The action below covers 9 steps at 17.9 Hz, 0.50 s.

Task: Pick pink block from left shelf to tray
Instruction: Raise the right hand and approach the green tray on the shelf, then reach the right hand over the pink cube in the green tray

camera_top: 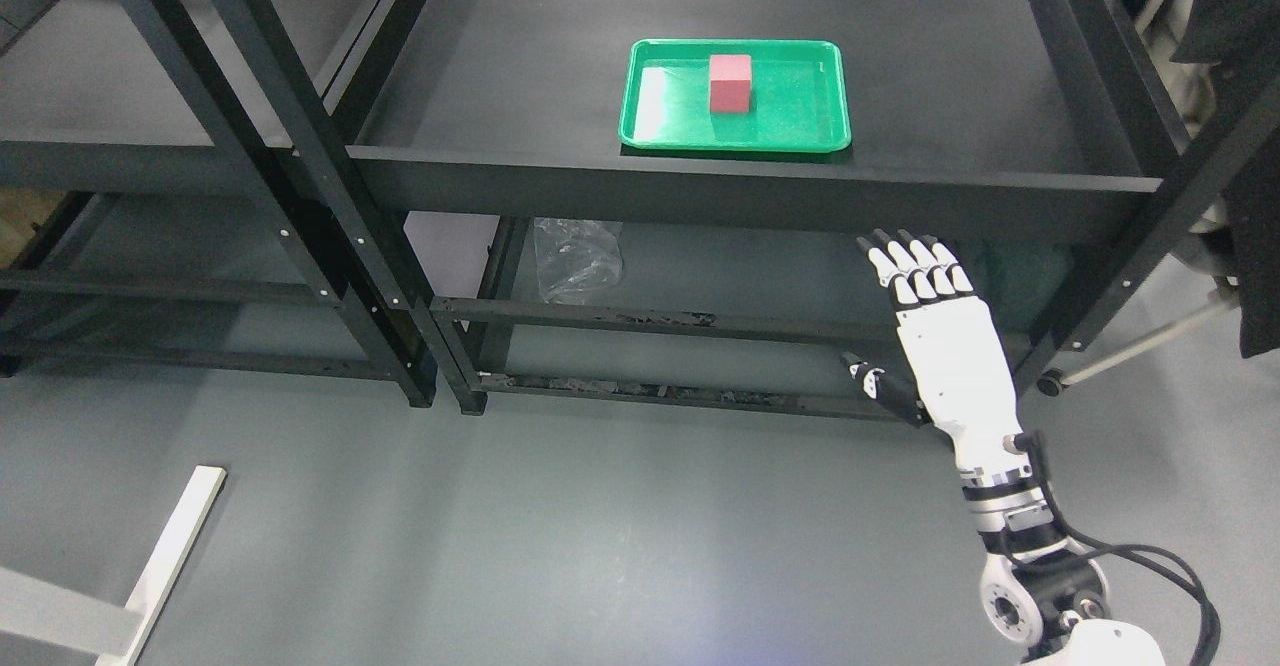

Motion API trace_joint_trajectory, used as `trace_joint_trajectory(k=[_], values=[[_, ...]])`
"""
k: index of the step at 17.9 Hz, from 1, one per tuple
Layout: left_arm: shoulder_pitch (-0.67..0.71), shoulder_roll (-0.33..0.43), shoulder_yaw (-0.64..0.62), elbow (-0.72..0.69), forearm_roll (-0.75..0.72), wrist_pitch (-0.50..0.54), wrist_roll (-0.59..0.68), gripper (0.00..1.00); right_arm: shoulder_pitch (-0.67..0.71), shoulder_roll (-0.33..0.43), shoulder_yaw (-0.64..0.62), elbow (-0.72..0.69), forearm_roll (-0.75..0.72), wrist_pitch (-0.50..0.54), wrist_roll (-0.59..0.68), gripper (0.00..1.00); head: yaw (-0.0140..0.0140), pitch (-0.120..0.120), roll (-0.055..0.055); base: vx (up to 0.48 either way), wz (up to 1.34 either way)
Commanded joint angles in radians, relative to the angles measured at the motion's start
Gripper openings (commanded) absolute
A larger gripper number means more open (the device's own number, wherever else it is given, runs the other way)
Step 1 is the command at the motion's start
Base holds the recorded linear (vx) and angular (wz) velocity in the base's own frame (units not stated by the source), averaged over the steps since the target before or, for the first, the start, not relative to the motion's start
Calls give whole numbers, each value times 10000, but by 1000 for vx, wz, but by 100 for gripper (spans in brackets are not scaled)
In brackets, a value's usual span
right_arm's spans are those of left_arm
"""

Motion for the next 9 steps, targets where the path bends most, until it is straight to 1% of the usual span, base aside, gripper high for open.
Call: trace_joint_trajectory(k=[1,9], values=[[-291,175,0,-175,0,-5,7,100,-23,-135,-101,-1,-68,-8,-161,98,0,0,0,298,82],[-291,175,0,-175,0,-5,7,100,-177,-135,6,-1,-205,-85,8,98,0,0,0,286,70]])
